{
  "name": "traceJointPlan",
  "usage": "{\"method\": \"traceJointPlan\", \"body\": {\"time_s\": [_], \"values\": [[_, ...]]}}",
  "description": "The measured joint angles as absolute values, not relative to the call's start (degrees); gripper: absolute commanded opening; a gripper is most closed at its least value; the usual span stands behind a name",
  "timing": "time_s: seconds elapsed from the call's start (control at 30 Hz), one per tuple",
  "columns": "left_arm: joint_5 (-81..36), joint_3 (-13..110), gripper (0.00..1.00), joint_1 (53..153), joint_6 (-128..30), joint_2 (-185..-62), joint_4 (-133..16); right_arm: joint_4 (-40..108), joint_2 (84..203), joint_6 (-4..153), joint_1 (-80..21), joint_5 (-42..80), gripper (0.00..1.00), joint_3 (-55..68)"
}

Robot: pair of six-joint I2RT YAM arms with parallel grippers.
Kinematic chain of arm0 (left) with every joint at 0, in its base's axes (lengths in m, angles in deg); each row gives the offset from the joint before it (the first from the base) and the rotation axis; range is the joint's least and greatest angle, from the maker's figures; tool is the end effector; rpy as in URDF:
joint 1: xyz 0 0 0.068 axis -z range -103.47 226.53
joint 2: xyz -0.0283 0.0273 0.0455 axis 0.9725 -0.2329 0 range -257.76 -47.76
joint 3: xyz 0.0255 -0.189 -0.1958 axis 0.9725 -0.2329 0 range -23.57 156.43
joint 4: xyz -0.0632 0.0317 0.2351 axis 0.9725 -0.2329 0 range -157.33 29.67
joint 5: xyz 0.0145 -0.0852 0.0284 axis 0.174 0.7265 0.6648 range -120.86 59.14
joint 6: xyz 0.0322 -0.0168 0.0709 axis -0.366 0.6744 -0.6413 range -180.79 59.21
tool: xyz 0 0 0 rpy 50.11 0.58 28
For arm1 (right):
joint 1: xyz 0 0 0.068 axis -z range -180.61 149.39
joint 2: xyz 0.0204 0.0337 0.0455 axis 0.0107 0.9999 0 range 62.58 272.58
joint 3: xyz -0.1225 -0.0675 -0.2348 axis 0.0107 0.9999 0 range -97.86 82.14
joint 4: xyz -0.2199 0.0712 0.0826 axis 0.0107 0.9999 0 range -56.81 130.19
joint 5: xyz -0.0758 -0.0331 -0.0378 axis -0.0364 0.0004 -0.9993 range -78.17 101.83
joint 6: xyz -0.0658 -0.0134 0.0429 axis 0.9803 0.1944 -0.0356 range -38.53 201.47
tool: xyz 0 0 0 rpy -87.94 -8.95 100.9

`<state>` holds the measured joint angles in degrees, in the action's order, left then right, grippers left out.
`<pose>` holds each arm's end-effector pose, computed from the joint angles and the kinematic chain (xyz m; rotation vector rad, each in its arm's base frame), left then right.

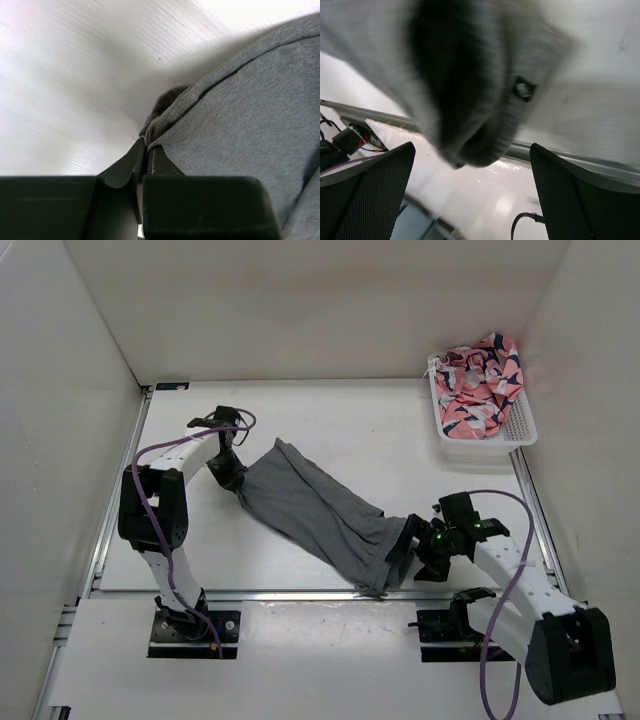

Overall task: Fold and stack the shorts
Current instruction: Fold the shorts

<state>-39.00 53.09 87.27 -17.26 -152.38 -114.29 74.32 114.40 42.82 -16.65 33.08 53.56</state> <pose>0.3320 -0.0532 0.1751 -0.8471 2.8259 0.0917 0.1366 0.0652 0.1622 0.4341 2.7837 0.7635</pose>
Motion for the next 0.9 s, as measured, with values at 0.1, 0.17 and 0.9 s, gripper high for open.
{"method": "traceJointPlan", "body": {"time_s": [0.1, 0.17, 0.9], "values": [[-39.00, 53.09, 0.10, 87.27, -17.29, -152.38, -114.29, 71.19, 119.31, 42.29, -14.83, 36.27, 0.97, 56.99], [-39.07, 53.09, 0.10, 87.27, -17.29, -152.38, -114.29, 68.22, 121.94, 41.24, -14.48, 39.07, 0.81, 59.03], [-38.63, 37.27, 0.13, 84.02, -16.94, -141.45, -113.87, 61.44, 151.88, 51.25, -7.01, 25.08, 0.64, 32.99]]}}
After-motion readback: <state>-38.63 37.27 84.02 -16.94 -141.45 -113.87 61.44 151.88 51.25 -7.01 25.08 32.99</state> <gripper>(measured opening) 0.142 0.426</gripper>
